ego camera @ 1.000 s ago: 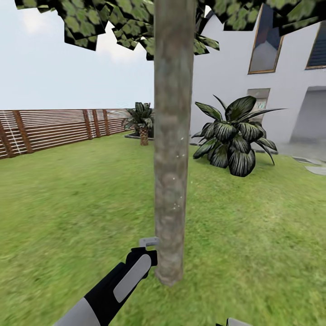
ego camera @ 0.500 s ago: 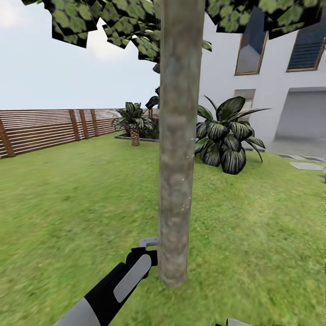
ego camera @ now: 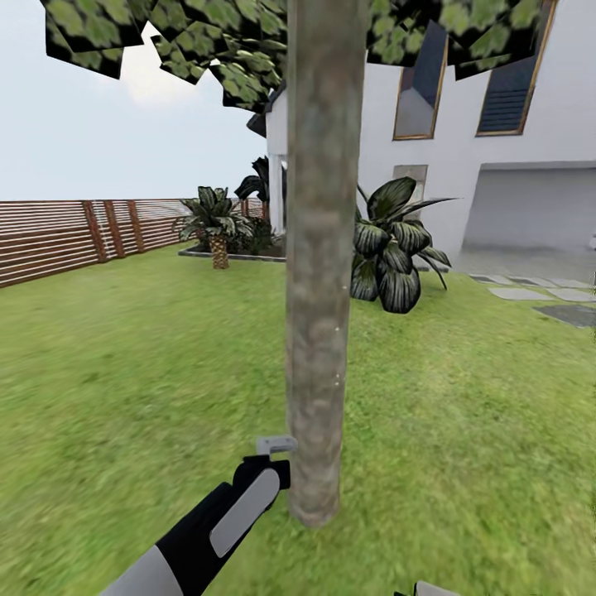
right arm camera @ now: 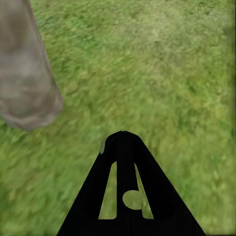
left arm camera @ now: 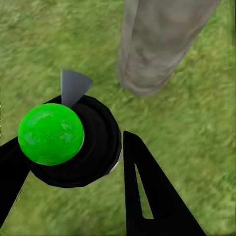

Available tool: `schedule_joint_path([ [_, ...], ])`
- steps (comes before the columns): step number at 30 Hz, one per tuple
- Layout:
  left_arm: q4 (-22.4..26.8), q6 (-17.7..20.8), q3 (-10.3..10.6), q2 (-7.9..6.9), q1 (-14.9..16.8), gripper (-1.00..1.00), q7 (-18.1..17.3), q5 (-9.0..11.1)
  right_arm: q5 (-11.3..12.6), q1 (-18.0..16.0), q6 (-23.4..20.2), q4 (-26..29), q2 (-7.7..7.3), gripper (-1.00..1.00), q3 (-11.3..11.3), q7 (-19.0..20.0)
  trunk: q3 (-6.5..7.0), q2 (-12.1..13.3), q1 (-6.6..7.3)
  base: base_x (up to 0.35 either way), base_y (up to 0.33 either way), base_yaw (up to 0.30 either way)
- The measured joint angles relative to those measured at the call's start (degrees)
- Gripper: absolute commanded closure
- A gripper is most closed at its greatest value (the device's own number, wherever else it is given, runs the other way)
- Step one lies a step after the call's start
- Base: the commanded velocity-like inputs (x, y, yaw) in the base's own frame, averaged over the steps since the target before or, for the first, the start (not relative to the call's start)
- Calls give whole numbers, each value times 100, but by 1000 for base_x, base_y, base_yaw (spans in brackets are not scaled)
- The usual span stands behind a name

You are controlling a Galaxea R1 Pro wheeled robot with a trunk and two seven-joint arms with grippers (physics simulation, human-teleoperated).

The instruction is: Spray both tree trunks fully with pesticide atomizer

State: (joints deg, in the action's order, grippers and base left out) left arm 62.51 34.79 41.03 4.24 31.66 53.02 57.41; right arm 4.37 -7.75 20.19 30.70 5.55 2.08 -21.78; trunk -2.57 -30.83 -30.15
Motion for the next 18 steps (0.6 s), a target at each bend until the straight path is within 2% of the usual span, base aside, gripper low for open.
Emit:
schedule_joint_path([
  [2,7,0,144,2,-1,100,28,-4,0,-1,0,0,0,100,3,0,0,0,0,-5,43,-42],
  [4,36,26,197,3,0,100,86,-18,0,-2,1,0,0,100,4,0,0,0,0,-2,18,-18],
  [6,96,204,215,15,3,100,656,-21,0,-2,1,-5,0,100,6,0,0,0,0,-1,7,-6],
  [7,232,424,213,44,18,100,1015,-1,0,-1,1,-6,1,100,6,0,1,-1,0,-1,4,-4],
  [8,361,563,208,61,28,100,1184,18,0,-1,1,-7,1,100,6,0,1,0,0,0,3,-3],
  [10,1054,1171,163,112,92,100,1630,157,0,-2,1,-9,1,100,6,3,2,-1,0,0,1,-1],
  [12,1679,1633,24,137,287,100,2210,444,0,-2,1,-14,1,100,6,5,2,-1,0,0,0,0],
  [13,1862,1748,-21,159,449,100,2589,733,0,-2,1,-19,1,100,6,7,2,0,0,0,0,0],
  [14,1933,1788,-36,176,546,100,2792,924,0,-2,1,-20,1,100,6,7,1,-1,0,0,0,0],
  [15,2024,1844,-54,211,738,100,3095,1312,0,-2,1,-21,1,100,6,8,2,0,0,0,0,0],
  [16,2060,1866,-61,225,861,100,3209,1513,0,-2,1,-22,1,100,6,8,1,0,0,0,0,0],
  [17,2102,1894,-70,244,1099,100,3362,1827,0,-2,1,-23,1,100,6,8,2,0,0,0,0,0],
  [18,2118,1912,-80,258,1363,100,3463,2043,0,-2,1,-24,1,100,6,8,2,0,0,0,0,0],
])
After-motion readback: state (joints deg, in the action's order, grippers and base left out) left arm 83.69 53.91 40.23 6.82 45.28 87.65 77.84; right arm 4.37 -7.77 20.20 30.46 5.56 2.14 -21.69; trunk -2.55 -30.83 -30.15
